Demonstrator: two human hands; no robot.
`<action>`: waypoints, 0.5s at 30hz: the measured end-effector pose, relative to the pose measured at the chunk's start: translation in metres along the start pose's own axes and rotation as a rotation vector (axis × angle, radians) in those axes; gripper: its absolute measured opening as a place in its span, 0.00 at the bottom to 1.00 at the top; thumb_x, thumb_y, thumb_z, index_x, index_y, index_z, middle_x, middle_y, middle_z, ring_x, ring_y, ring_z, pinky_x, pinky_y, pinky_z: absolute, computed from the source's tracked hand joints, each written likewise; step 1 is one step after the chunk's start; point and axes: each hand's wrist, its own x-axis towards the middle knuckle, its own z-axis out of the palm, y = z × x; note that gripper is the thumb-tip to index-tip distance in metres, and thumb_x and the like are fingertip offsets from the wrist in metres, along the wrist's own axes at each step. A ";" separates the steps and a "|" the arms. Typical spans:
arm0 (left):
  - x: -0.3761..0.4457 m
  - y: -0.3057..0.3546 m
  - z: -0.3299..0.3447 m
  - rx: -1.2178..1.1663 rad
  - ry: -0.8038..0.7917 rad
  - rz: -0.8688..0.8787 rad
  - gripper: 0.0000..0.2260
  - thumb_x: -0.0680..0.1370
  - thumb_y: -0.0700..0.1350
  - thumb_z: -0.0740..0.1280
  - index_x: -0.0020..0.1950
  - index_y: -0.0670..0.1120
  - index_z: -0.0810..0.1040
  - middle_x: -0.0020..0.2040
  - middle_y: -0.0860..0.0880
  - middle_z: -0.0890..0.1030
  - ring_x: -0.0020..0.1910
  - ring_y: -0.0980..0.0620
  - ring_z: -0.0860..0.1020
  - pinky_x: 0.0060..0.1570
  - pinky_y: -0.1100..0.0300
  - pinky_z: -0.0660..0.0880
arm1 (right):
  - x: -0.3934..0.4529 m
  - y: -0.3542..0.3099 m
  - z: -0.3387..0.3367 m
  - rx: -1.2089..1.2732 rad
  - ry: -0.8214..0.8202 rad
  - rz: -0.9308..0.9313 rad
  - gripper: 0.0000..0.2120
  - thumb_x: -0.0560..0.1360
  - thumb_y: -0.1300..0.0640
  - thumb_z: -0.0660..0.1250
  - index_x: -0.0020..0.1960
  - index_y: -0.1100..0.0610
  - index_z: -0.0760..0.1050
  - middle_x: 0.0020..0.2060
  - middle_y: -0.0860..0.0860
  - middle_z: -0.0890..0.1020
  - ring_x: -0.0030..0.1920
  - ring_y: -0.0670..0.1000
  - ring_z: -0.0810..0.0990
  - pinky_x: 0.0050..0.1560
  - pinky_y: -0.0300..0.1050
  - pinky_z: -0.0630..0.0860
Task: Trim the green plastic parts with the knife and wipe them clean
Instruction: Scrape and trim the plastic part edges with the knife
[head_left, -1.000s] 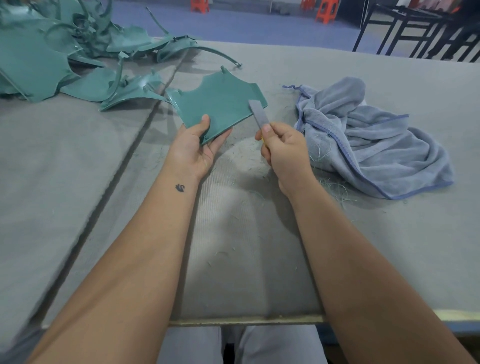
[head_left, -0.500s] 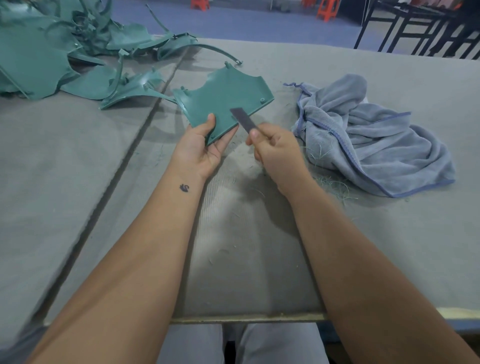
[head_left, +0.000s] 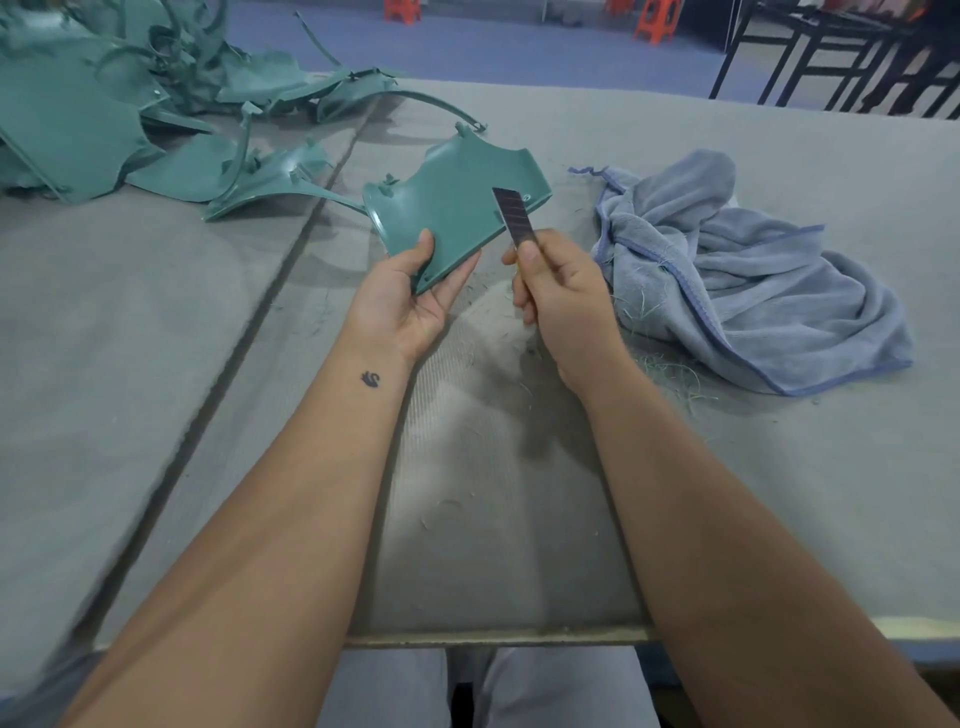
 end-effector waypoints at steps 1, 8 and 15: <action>0.000 0.000 0.000 0.003 0.002 -0.001 0.06 0.81 0.34 0.60 0.55 0.34 0.74 0.47 0.37 0.82 0.51 0.44 0.80 0.40 0.52 0.83 | 0.000 0.001 0.000 -0.025 -0.016 0.002 0.11 0.82 0.60 0.57 0.44 0.54 0.74 0.30 0.55 0.69 0.30 0.50 0.66 0.31 0.41 0.65; 0.000 0.000 0.001 -0.004 0.013 0.002 0.06 0.82 0.34 0.59 0.54 0.34 0.75 0.48 0.37 0.81 0.51 0.42 0.81 0.41 0.51 0.81 | -0.001 0.004 0.002 -0.162 -0.144 -0.019 0.11 0.81 0.62 0.59 0.42 0.54 0.73 0.28 0.51 0.68 0.28 0.43 0.65 0.32 0.37 0.63; 0.001 0.000 0.000 0.031 0.017 0.011 0.06 0.81 0.34 0.59 0.55 0.34 0.75 0.46 0.37 0.82 0.41 0.41 0.83 0.38 0.52 0.83 | 0.000 0.002 -0.001 0.008 -0.013 0.009 0.11 0.82 0.61 0.58 0.42 0.55 0.73 0.28 0.53 0.65 0.30 0.49 0.63 0.31 0.41 0.61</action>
